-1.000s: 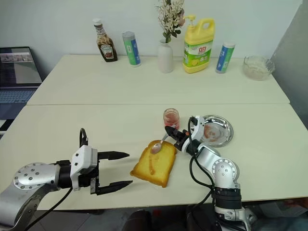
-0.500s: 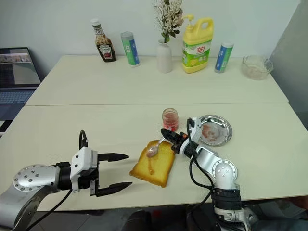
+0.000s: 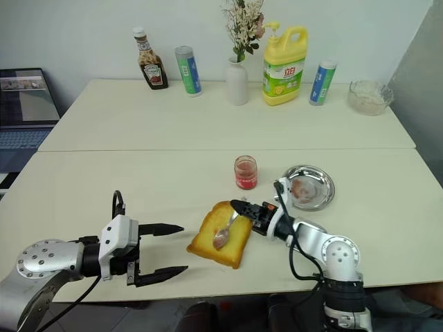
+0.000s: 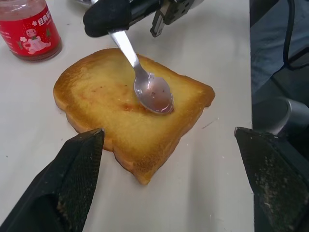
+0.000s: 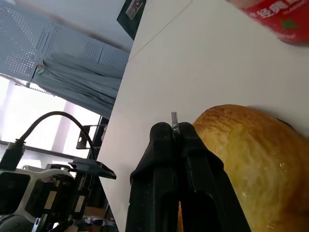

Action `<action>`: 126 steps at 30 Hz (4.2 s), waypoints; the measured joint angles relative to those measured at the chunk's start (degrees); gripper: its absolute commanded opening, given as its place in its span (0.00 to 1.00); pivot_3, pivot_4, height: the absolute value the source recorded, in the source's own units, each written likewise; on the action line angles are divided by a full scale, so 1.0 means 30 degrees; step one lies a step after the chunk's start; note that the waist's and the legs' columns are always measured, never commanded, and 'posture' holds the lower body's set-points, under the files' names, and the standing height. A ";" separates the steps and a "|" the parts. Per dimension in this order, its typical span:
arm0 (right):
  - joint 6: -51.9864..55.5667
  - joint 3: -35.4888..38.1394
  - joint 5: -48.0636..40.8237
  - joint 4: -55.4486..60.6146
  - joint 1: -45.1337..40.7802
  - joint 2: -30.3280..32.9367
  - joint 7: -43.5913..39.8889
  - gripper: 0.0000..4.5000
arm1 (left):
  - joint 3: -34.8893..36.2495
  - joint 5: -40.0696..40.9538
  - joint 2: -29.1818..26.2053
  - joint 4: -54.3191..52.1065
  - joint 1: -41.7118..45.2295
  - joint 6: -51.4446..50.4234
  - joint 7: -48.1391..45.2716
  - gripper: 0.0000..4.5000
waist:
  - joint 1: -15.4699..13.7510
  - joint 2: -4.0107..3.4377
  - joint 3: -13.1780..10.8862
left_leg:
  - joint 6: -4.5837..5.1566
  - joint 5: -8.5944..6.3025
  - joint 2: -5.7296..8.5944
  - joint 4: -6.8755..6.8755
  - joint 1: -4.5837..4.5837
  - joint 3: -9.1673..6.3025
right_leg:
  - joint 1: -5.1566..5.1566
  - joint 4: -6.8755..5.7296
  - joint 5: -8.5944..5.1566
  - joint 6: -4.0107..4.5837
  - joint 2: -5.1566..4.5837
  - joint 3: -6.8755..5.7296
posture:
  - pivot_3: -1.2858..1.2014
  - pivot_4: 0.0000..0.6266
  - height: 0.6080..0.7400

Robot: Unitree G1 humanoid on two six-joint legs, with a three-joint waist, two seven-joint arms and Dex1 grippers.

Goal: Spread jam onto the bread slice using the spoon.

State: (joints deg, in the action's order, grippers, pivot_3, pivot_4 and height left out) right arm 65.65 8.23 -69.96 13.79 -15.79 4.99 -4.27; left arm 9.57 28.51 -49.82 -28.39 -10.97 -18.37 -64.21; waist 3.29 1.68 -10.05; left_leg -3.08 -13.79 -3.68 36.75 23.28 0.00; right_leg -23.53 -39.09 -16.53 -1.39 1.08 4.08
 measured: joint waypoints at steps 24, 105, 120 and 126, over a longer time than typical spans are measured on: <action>-0.4695 0.0714 0.2827 -0.1983 0.0202 -0.1514 0.0892 0.01 | -0.0014 -0.0214 -0.0002 0.0368 0.0222 0.0438 -0.0112 1.00 | -0.0015 0.0002 0.0002 | 0.0000 0.0000 0.0005 0.0000 -0.0007 0.0005 | 0.0005 -0.0001 0.0005 0.0003 -0.0004 0.0002 | 0.52 0.24 1.00; -0.3286 0.0312 0.1066 0.1457 0.0770 0.0390 0.0994 0.01 | -0.0587 0.0253 0.0646 0.0661 0.3262 -0.0525 0.0801 1.00 | -0.0008 0.0000 0.0000 | 0.0000 0.0000 0.0001 -0.0007 -0.0021 0.0010 | 0.0018 0.0004 -0.0012 -0.0031 0.0007 0.0010 | 0.52 0.24 1.00; -0.6400 0.5903 -0.1219 0.1313 -0.0161 0.4769 0.2838 0.01 | -0.3732 0.0520 0.1067 -0.0127 0.9485 -0.2986 0.1669 1.00 | -0.0109 0.0002 -0.0002 | 0.0001 0.0000 0.0012 0.0034 0.0010 0.0002 | 0.0027 0.0016 0.0035 -0.0018 0.0018 0.0020 | 0.52 0.24 1.00; -0.8433 0.5752 0.2281 -0.2604 -0.0226 0.5210 0.1256 0.01 | -0.5368 -0.0042 0.2420 0.0402 1.1362 -0.3313 0.2081 1.00 | -0.0074 -0.0003 -0.0003 | 0.0003 0.0001 0.0010 0.0044 -0.0006 0.0014 | 0.0035 0.0005 0.0035 -0.0020 0.0034 0.0028 | 0.52 0.24 1.00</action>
State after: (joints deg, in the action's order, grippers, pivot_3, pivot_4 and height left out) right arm 40.35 25.49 -63.12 5.97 -16.47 20.62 -0.50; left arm -6.53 28.38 -42.56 -27.19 23.12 -28.31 -57.97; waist 3.07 1.67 -10.06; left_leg -3.07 -13.78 -3.65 36.88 23.27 0.04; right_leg -23.42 -39.08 -16.43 -1.45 1.18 4.16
